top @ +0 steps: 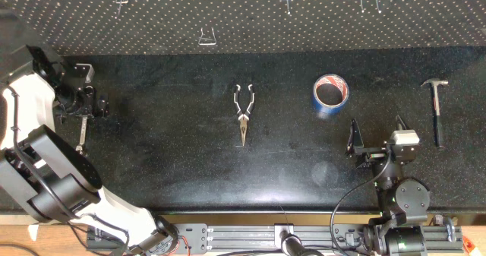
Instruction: Place Tools Onto Pegboard
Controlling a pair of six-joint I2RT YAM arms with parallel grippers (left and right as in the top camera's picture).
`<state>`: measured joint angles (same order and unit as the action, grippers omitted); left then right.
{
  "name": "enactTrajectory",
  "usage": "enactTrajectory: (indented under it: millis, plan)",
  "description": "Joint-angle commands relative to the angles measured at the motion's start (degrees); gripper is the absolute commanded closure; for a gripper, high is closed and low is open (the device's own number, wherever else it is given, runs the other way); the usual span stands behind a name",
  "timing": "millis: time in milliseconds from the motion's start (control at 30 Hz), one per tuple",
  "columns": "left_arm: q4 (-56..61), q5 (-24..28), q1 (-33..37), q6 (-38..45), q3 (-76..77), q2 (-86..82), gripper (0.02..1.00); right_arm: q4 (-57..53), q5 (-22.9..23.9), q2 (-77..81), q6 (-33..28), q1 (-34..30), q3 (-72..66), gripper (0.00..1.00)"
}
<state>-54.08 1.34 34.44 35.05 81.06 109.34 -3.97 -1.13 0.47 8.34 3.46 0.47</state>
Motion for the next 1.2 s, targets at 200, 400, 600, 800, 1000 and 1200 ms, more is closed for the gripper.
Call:
enactTrajectory:
  millis: [200,400,600,800,1000,1200]
  plan:
    - [0.52,1.42,6.1,-1.38,0.85,3.28,0.023,-0.26,0.52,-0.42,0.63,0.37,-0.24,0.012]
    - [1.22,3.85,5.99,1.53,0.85,4.79,0.023,-0.26,0.5,-0.42,0.63,0.37,-0.24,0.012]
    - [4.09,3.89,5.99,3.41,0.85,5.49,0.023,-0.26,0.52,-0.42,0.63,0.37,-0.24,0.014]
    - [5.99,3.89,5.99,3.45,0.85,7.23,0.023,-0.26,0.5,-0.42,0.63,0.37,-0.24,0.012]
    - [6.16,3.89,5.99,3.39,0.85,8.92,0.411,-0.26,0.52,-0.42,0.63,0.37,-0.24,0.012]
    - [8.35,4.5,5.99,1.2,0.85,8.92,0.991,-0.26,0.5,-0.42,0.63,0.37,-0.24,0.012]
